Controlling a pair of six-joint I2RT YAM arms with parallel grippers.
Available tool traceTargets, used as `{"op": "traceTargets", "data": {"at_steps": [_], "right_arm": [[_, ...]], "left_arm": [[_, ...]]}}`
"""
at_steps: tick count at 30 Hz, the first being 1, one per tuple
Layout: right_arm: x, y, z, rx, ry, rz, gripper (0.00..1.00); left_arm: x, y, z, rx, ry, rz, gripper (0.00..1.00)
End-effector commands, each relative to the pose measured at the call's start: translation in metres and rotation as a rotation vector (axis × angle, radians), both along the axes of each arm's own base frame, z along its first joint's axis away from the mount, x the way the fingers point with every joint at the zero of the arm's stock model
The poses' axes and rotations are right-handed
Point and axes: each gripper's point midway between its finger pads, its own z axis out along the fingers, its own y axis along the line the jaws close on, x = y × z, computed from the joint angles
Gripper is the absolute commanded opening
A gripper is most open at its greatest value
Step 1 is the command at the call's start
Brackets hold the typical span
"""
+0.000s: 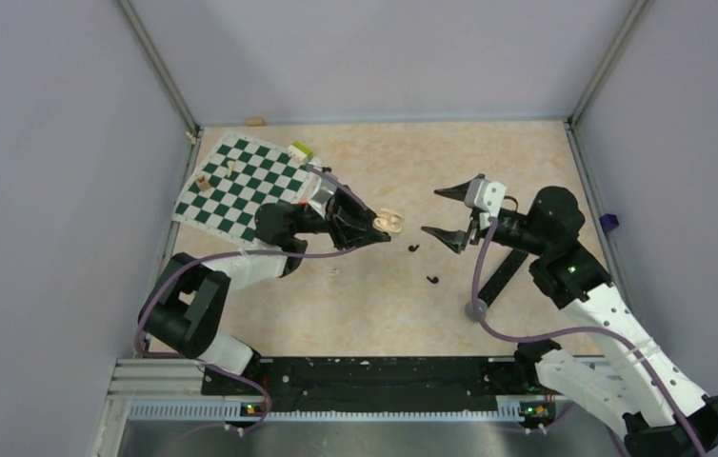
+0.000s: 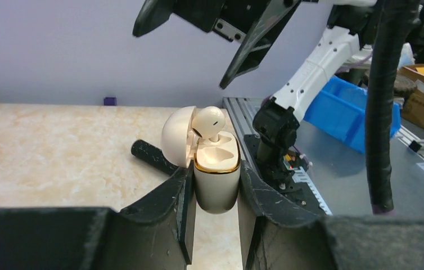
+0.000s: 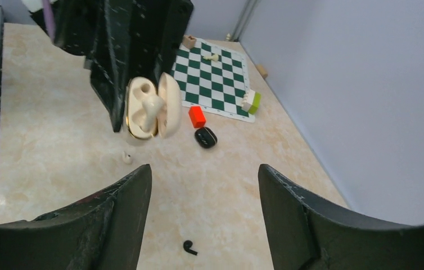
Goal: Insert the wireless bluetooth earbuds into the charging case
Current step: Place the earbud in the charging case.
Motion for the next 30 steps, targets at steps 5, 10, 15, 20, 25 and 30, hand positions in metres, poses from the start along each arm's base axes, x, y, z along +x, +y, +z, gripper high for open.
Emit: {"op": "traceTargets", "data": {"at_steps": [5, 10, 15, 20, 25, 30], "right_arm": [[0.043, -0.033, 0.005, 0.122, 0.068, -0.184, 0.76], [0.055, -0.04, -0.025, 0.108, 0.158, -0.182, 0.81], [0.058, -0.048, -0.023, 0.153, 0.183, -0.19, 0.81], [0.036, -0.028, 0.0, 0.171, 0.233, -0.005, 0.82], [0.033, 0.002, 0.042, 0.139, 0.276, 0.026, 0.84], [0.048, 0.023, 0.05, 0.159, 0.338, 0.003, 0.92]], "left_arm": [[0.027, 0.037, 0.067, -0.256, -0.24, 0.3, 0.0], [0.01, 0.025, 0.017, 0.036, -0.293, -0.023, 0.0], [0.041, 0.03, 0.017, 0.03, -0.201, 0.236, 0.0], [0.058, 0.032, 0.02, 0.102, -0.257, 0.347, 0.0], [0.062, 0.031, -0.004, 0.142, -0.144, 0.346, 0.0], [0.03, 0.026, 0.016, 0.016, -0.191, 0.21, 0.0]]}}
